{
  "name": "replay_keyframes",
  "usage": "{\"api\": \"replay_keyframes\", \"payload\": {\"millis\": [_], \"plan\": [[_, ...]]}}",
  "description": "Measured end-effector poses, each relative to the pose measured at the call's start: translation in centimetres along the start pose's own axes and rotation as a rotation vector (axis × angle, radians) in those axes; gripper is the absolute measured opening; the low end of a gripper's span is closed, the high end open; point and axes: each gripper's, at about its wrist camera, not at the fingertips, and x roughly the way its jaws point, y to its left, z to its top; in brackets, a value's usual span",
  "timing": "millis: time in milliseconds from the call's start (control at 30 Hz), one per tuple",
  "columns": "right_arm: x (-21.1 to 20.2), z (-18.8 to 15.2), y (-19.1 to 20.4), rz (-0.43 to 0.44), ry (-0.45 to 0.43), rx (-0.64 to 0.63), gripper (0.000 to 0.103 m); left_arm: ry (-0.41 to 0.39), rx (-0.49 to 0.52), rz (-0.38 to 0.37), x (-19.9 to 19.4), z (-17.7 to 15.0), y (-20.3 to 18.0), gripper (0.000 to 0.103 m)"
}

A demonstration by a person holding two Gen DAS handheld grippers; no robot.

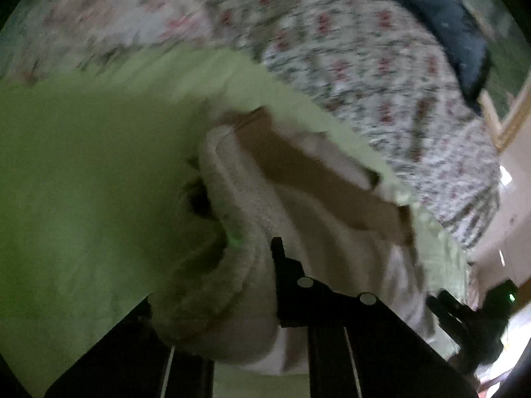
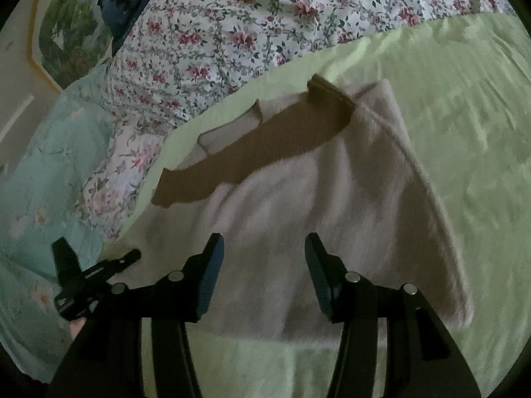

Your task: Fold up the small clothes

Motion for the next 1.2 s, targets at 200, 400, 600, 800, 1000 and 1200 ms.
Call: {"api": "replay_keyframes", "payload": {"millis": [200,400,600,800,1000,1200], "plan": [[0.3,3.0,-0.8,0.126,0.038,0.025,0.052,-0.008,0.225,-0.097,-0.8,-0.4,-8.9,0.007],[3.4,5.9,-0.2,0.330,0.168,0.053,0.077,0.068,0.436,-0.129,2.5,-4.1,-15.5,0.007],[10.3,7.5,1.1,0.380,0.331,0.076,0.082,0.114,0.541,-0.098,4.9,-6.9,-17.2,0.007],[15.1,7.9,3.8,0.314,0.361,0.029,0.039,0.108,0.552,-0.086,4.6,-6.5,-17.2,0.007],[11.1,9.9,5.3,0.317,0.249,-0.065,0.017,0.086,0.544,-0.168,2.2,-5.5,-19.5,0.008],[3.8,12.7,2.3,0.209,0.134,-0.148,0.016,0.110,0.566,-0.276,4.0,-7.1,-25.9,0.008]]}}
